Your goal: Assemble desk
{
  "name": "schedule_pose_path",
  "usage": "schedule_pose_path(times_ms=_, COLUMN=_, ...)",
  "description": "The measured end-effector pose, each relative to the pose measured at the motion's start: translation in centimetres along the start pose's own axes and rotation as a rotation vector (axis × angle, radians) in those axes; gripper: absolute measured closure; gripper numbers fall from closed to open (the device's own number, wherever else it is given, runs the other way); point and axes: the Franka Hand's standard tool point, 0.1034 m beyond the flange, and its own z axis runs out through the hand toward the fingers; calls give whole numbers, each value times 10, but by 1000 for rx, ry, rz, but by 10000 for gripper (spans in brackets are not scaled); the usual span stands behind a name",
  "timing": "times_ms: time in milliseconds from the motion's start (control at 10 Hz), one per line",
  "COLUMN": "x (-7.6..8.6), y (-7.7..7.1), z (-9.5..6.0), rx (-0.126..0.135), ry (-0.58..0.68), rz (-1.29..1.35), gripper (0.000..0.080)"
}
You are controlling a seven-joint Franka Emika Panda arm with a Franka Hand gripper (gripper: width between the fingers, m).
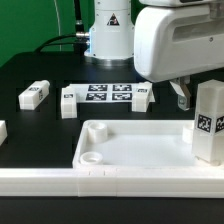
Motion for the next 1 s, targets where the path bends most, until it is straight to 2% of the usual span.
schedule_pose_path(times_ms=100, x=0, y=0, z=0, rx=0, ry=0, rz=-19, gripper=246)
schedule_pose_path(times_ms=200, x=0, y=0, z=1, rx=1, ry=-1, rz=-14, gripper=246)
schedule_pose_path(times_ms=300, x=0, y=0, z=1, rx=1, ry=-1, rz=-12, gripper=446)
schedule_pose_path(times_ms=400, x=0, y=0, z=1, rx=2, ry=-1, rz=15, gripper=511)
schedule_pose_path(times_ms=600, x=0, y=0, z=1, rx=3, ry=-1, rz=39, gripper=511)
schedule_pose_path(times_ms=700, x=0, y=0, z=1, rx=9, ry=0, rz=159, gripper=511)
schedule_pose_path(times_ms=800, x=0, y=1, z=1, rx=25, ry=4, rz=274, gripper=511)
schedule_pose_path(times_ms=1000, x=-1, y=2, z=2, rx=35, ry=5, rz=516, gripper=511)
